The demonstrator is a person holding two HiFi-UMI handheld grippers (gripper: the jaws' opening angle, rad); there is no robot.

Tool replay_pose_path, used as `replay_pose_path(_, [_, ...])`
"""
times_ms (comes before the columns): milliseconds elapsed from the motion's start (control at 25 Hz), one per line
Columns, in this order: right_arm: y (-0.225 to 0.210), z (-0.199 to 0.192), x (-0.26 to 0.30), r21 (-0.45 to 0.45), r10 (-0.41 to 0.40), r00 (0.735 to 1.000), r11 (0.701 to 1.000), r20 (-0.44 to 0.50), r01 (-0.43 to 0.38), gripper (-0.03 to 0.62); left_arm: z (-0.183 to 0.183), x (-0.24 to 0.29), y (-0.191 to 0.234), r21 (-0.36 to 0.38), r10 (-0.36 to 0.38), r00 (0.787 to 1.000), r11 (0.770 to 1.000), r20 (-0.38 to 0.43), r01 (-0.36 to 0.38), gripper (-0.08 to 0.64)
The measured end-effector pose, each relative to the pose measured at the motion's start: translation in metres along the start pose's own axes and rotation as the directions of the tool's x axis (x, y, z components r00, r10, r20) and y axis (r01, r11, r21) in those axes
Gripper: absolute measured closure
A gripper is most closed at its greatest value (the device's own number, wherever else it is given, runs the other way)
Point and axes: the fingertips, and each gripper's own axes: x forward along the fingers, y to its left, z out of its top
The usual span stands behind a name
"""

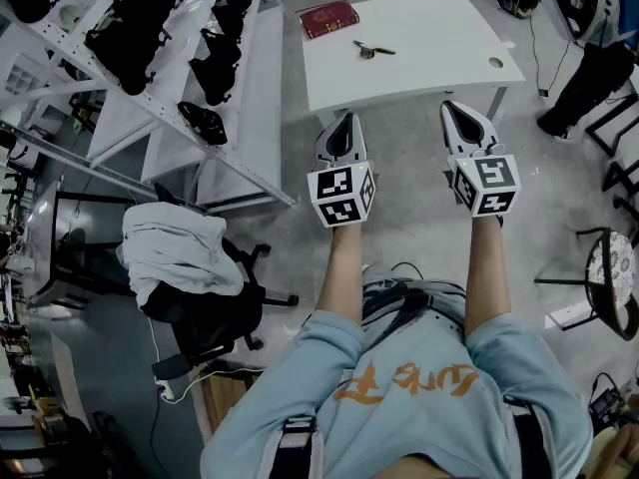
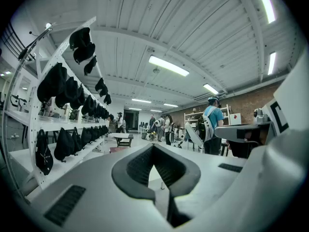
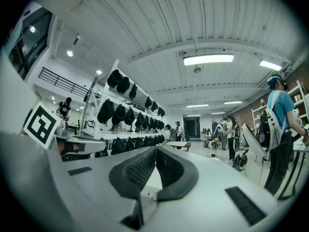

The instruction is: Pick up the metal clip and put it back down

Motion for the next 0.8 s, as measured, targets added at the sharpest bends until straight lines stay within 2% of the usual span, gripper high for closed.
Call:
replay_pose_path(160, [-0.008,-0.005,0.004,0.058,-0.026,0.999,0.998,-0.024,0.027,0.563,0.001,0.002,0.002,-0.012,0.002,1.000,1.000,0.001,-0.002,0.555])
replay_pose_path(440, [-0.019,0.002,0.003,0.059,-0.050,0.999,0.997,-0.018,0.051,0.563,0.008,0.000,0.007,-0.018,0.011,1.000,1.000,0.008,-0.010,0.555])
replay_pose_path(800, [-0.020,0.014,0.018,0.054,-0.019,1.000,0.998,0.008,0.018,0.563,0.025,0.000,0.030,-0.029,0.066,0.996,0.997,0.053,-0.064,0.555])
